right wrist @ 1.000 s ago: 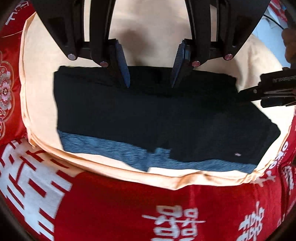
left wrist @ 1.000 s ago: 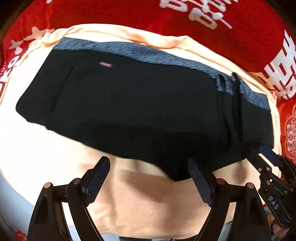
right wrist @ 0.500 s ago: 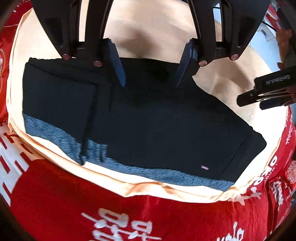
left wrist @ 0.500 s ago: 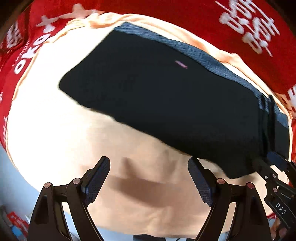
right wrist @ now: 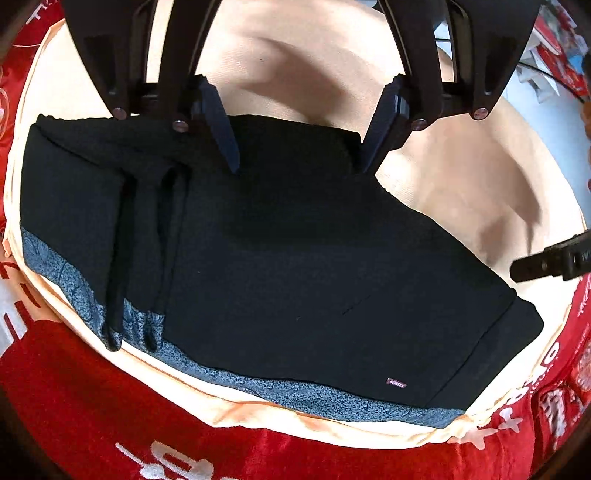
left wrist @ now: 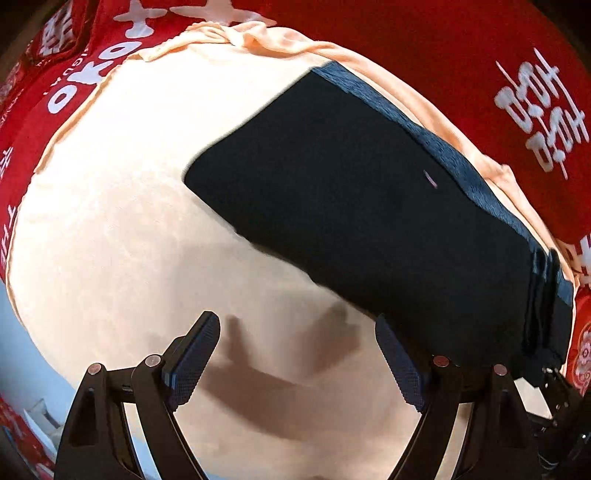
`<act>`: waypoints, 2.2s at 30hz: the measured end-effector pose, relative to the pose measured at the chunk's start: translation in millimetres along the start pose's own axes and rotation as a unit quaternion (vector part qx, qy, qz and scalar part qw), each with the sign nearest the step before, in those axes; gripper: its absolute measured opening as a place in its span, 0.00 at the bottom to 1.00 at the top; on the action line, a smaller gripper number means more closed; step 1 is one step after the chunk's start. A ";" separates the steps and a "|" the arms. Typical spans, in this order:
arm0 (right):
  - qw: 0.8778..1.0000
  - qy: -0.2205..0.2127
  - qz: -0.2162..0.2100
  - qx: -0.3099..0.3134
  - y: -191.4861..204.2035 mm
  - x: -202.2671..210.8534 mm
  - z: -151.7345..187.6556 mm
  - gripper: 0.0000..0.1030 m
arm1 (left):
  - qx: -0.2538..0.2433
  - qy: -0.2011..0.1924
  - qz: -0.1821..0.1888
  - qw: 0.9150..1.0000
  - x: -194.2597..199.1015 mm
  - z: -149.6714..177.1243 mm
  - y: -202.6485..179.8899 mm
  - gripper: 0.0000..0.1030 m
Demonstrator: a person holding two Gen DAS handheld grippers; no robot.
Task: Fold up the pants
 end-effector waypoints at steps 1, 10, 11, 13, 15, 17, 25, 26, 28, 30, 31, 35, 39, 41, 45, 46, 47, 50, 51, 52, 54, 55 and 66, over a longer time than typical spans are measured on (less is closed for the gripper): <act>1.000 0.001 -0.002 -0.004 -0.9 -0.8 0.0 0.69 | 0.008 -0.004 0.003 1.000 0.0 -2.0 4.3 0.84; 1.000 0.004 0.000 -0.002 3.7 -8.7 -4.4 0.72 | 0.079 0.001 0.063 0.995 -6.0 -6.9 34.9 0.84; 1.000 0.004 0.000 -0.002 4.6 -9.6 -4.9 0.73 | 0.080 0.002 0.062 0.995 -7.0 -8.1 35.5 0.84; 1.000 0.005 0.001 -0.001 6.7 -11.1 -5.6 0.73 | 0.089 0.001 0.070 0.994 -9.2 -13.3 35.8 0.84; 1.000 0.004 0.002 -0.002 8.9 -12.5 -6.6 0.73 | 0.095 -0.002 0.082 0.992 -15.7 -25.4 39.7 0.84; 1.000 0.004 0.004 -0.001 10.6 -13.5 -6.6 0.74 | 0.102 -0.006 0.101 0.990 -16.4 -27.5 42.3 0.84; 1.000 0.005 0.007 0.003 15.3 -16.4 -5.9 0.75 | 0.133 -0.020 0.211 0.968 -24.0 -35.1 36.7 0.84; 1.000 0.005 0.008 0.003 15.5 -16.7 -5.9 0.75 | 0.137 -0.021 0.219 0.966 -23.5 -35.5 37.6 0.84; 1.000 0.005 0.009 0.003 16.6 -16.0 -4.1 0.75 | 0.143 -0.026 0.235 0.961 -21.9 -37.3 42.8 0.84; 1.000 0.004 0.010 0.003 17.3 -15.8 -3.5 0.75 | 0.147 -0.031 0.245 0.958 -21.9 -41.3 40.3 0.84; 1.000 0.004 0.010 0.003 18.0 -15.5 -3.2 0.75 | 0.151 -0.032 0.250 0.956 -20.9 -44.1 38.5 0.84; 1.000 0.004 0.010 0.004 18.7 -16.7 -2.5 0.75 | 0.140 -0.050 0.266 0.952 -5.8 -47.3 25.1 0.84; 1.000 0.004 0.010 0.004 20.3 -17.2 -3.5 0.75 | 0.139 -0.034 0.243 0.959 -20.9 -49.2 17.2 0.84; 1.000 0.006 0.011 0.005 19.5 -17.7 -4.0 0.75 | 0.152 -0.021 0.237 0.959 -33.8 -50.6 17.0 0.84; 1.000 0.008 0.007 0.010 19.4 -14.8 -6.5 0.75 | 0.143 -0.017 0.193 0.971 -33.8 -55.3 5.6 0.84; 1.000 0.007 0.004 0.008 18.2 -11.4 -8.3 0.74 | 0.133 -0.018 0.172 0.976 -32.1 -56.0 0.2 0.83; 1.000 0.006 0.001 0.006 16.9 -7.7 -10.9 0.74 | 0.125 -0.019 0.154 0.980 -30.9 -56.4 -3.4 0.76; 1.000 -0.012 -0.014 -0.008 8.6 14.6 -25.3 0.74 | 0.087 -0.028 0.078 0.993 -27.7 -55.7 -11.5 0.42; 1.000 -0.020 -0.020 -0.012 5.5 22.7 -31.9 0.74 | 0.068 -0.035 0.070 0.995 -25.4 -54.4 -14.4 0.39; 0.999 -0.027 -0.030 -0.016 2.5 31.4 -40.9 0.74 | 0.053 -0.044 0.065 0.995 -22.0 -52.9 -17.3 0.38; 0.997 -0.028 -0.066 -0.020 -1.4 44.0 -64.5 0.74 | -0.003 -0.070 0.035 0.997 -12.5 -47.7 -30.6 0.36; 0.996 -0.024 -0.085 -0.019 -1.7 48.5 -78.7 0.74 | -0.042 -0.090 0.010 0.995 -6.6 -42.7 -41.3 0.35; 0.969 0.090 -0.213 0.092 104.0 46.3 -222.5 0.79 | -0.206 -0.169 -0.101 0.958 0.8 -10.7 -85.9 0.35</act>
Point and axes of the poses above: each gripper's, at about its wrist camera, not at the fingertips, and x roughly against the way its jaws point, y to its left, z to its underside, the point moved 2 cm from there along -x, roughly the way its jaws point
